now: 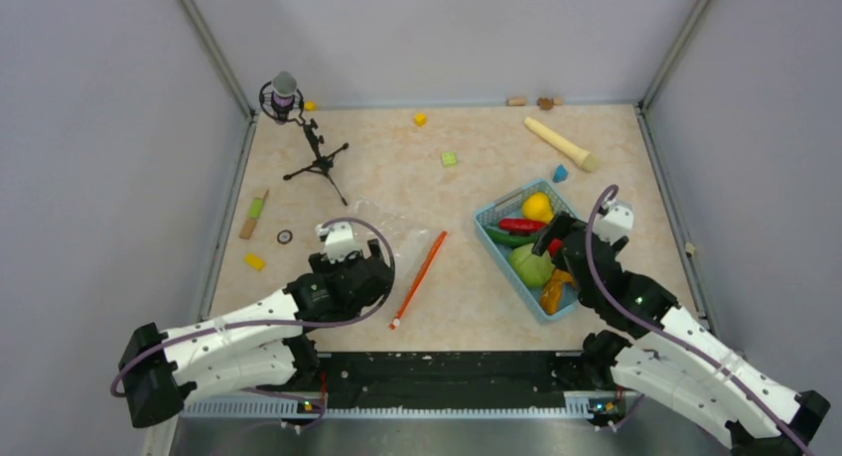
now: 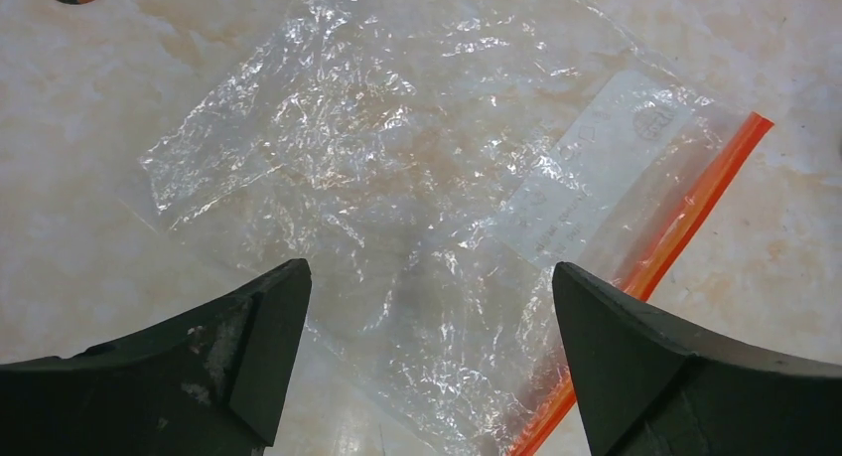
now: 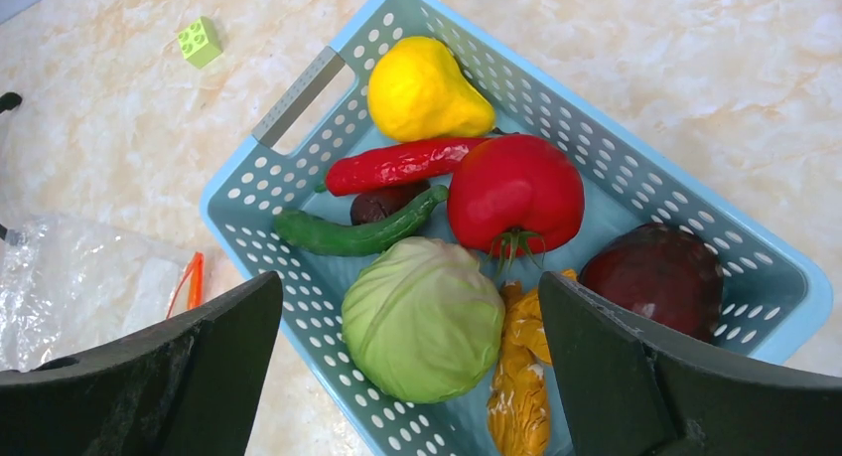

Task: Place the food in the zip-top bag and seal the zipper
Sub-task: Pick up the zipper food storage bag at the center of the board.

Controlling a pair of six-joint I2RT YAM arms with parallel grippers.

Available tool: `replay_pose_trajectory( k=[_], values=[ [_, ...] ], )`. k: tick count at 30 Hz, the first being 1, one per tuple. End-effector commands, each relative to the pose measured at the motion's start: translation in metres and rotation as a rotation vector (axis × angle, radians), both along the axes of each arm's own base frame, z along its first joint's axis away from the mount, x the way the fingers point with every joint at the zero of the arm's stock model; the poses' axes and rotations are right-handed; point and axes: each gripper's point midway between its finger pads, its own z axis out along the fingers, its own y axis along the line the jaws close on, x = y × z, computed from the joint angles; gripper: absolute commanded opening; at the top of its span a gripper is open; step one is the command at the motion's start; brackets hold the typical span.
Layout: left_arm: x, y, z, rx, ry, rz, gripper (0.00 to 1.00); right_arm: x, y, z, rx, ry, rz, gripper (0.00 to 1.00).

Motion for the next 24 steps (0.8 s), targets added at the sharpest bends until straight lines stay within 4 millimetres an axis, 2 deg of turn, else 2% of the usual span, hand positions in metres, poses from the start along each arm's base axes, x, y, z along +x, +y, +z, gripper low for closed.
replay_pose_trajectory(
  k=[1, 6, 12, 18, 24],
  values=[
    [0.009, -0.024, 0.016, -0.058, -0.028, -0.065, 0.97, 0.004, -0.001, 0.005, 0.011, -0.037, -0.011, 0.99],
    [0.011, -0.04, 0.01, -0.043, 0.001, -0.133, 0.97, 0.005, 0.018, 0.003, 0.073, -0.108, 0.099, 0.99],
    [0.018, -0.066, 0.001, -0.01, 0.025, -0.227, 0.97, 0.002, 0.025, 0.011, 0.104, -0.172, 0.164, 0.99],
    [0.032, -0.092, -0.01, 0.038, 0.028, -0.296, 0.97, 0.003, 0.034, 0.009, 0.095, -0.163, 0.214, 0.99],
    [0.034, -0.118, -0.023, 0.036, 0.06, -0.386, 0.97, 0.005, 0.042, 0.002, 0.074, -0.13, 0.245, 0.99]
  ],
)
